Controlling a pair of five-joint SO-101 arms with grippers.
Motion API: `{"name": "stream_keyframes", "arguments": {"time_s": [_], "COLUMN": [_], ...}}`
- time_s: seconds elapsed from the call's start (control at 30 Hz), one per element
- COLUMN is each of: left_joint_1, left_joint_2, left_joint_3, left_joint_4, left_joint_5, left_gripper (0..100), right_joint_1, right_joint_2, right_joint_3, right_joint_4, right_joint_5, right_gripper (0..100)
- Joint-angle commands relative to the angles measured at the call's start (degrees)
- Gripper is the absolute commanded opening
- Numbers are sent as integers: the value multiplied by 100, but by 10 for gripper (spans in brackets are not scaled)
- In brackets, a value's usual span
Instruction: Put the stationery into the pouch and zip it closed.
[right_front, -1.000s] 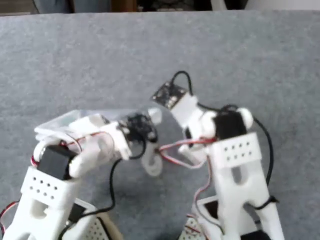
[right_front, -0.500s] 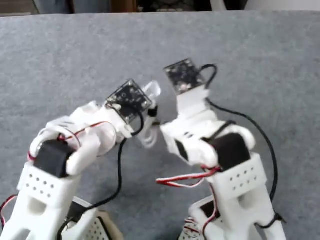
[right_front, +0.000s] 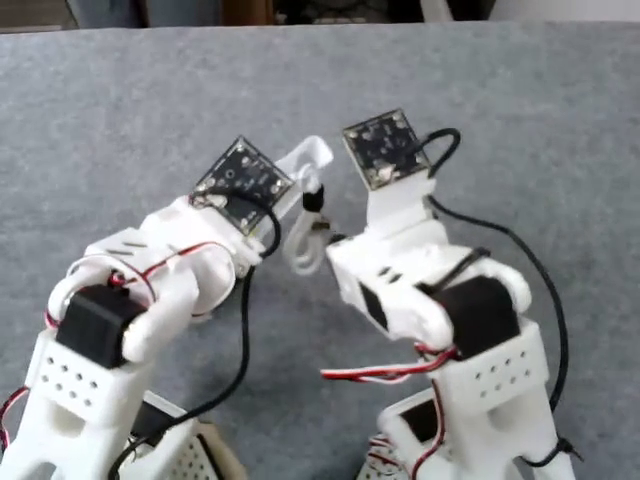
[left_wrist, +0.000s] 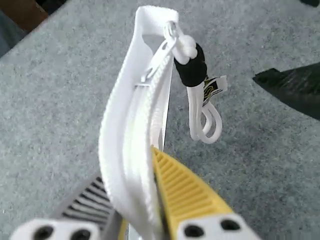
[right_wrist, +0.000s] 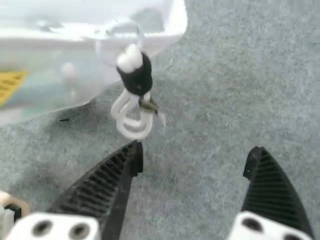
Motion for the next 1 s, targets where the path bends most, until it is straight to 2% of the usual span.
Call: {"name": "stream_keyframes", "arguments": {"time_s": [0.0,0.23,0.33,0.63,0.97], "left_joint_1": [84,101,303,637,593], "left_joint_2": [-105,-105,-114,-114,-114], "left_joint_3": [-75,-101,-110,-171,-171], "left_joint_4": [-123,105,246,457,413], "left_joint_5": [97,141,396,413,387], "left_gripper": [28,28,28,28,28], "right_joint_1": [18,-237,-264,-264,-220], "right_joint_2": [-66,-48,-48,233,356], "right_joint_3": [321,585,919,1068,1068], "right_joint_4": [-484,-818,-1301,-1829,-1451], "right_joint_5": [-44,-97,-97,-97,-44], "right_gripper": [340,339,339,339,338]}}
